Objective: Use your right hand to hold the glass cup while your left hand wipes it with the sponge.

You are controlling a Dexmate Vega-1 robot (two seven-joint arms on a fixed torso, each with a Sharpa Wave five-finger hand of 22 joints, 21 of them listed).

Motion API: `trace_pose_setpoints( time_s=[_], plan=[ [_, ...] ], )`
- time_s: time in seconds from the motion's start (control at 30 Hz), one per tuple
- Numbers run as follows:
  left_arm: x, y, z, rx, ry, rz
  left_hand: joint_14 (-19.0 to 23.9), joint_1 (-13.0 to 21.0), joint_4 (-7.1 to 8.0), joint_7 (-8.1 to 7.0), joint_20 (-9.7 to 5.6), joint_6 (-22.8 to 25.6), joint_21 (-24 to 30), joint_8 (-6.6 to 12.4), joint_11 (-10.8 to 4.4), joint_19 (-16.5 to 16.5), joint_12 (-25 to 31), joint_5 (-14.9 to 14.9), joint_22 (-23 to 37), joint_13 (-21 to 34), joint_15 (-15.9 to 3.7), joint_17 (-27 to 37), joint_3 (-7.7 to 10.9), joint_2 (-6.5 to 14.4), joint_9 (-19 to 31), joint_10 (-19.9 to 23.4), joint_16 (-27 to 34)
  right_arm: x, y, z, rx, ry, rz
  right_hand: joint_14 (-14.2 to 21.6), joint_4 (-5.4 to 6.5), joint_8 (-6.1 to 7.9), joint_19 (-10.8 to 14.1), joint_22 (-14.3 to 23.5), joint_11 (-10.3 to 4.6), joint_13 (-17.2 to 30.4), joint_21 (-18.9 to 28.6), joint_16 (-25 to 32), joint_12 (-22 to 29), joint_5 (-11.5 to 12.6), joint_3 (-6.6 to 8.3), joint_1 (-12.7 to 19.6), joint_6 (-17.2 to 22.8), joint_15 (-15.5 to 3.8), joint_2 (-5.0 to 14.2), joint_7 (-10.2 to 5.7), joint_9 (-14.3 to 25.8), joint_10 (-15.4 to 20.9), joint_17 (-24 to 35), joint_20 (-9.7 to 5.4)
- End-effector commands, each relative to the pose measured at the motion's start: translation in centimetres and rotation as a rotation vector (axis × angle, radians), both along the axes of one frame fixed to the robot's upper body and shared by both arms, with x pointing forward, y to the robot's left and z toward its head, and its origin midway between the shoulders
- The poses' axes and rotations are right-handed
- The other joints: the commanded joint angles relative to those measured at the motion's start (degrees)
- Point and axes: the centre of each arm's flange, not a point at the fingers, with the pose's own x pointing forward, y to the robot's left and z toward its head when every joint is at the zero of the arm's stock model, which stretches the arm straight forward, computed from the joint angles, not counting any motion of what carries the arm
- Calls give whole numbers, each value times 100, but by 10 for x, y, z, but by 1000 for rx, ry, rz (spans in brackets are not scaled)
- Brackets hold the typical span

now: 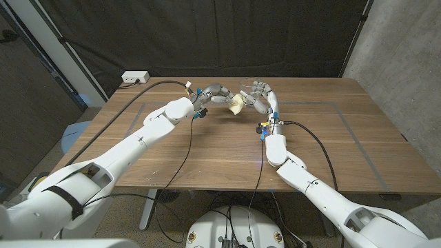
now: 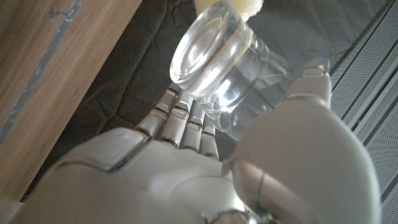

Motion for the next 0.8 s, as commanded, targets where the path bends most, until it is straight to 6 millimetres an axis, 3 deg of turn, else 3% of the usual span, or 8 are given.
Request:
trace_pose_setpoints(
  time_s=[0.03,0.43,0.8],
  plan=[
    [-21,29,3,50,-51,112,60,62,28,335,17,492,66,46,-105,-12,-9,41,-8,36,-398,14,72,51,75,142,-10,-7,-4,0,0,-9,-21,65,27,46,-18,12,-683,16,21,-8,31,25,41,853,1175,-935,894,-1111,3,712,22,-212],
    [-37,55,2,216,-131,315,90,43,46,318,17,513,123,23,-109,-20,-27,42,-18,68,-389,28,87,36,76,181,-21,-16,-11,-4,5,-17,-48,155,2,90,0,11,-710,31,51,17,66,24,61,908,1226,-943,910,-1129,5,791,42,-217],
    [-28,61,-11,359,-206,461,90,36,54,315,4,522,177,-2,-129,-21,-64,41,-30,98,-400,44,104,23,78,169,-40,-21,-16,-14,-2,1,-87,170,-2,110,1,10,-719,35,68,3,56,17,64,918,1229,-936,913,-1139,7,773,42,-223]
  ],
)
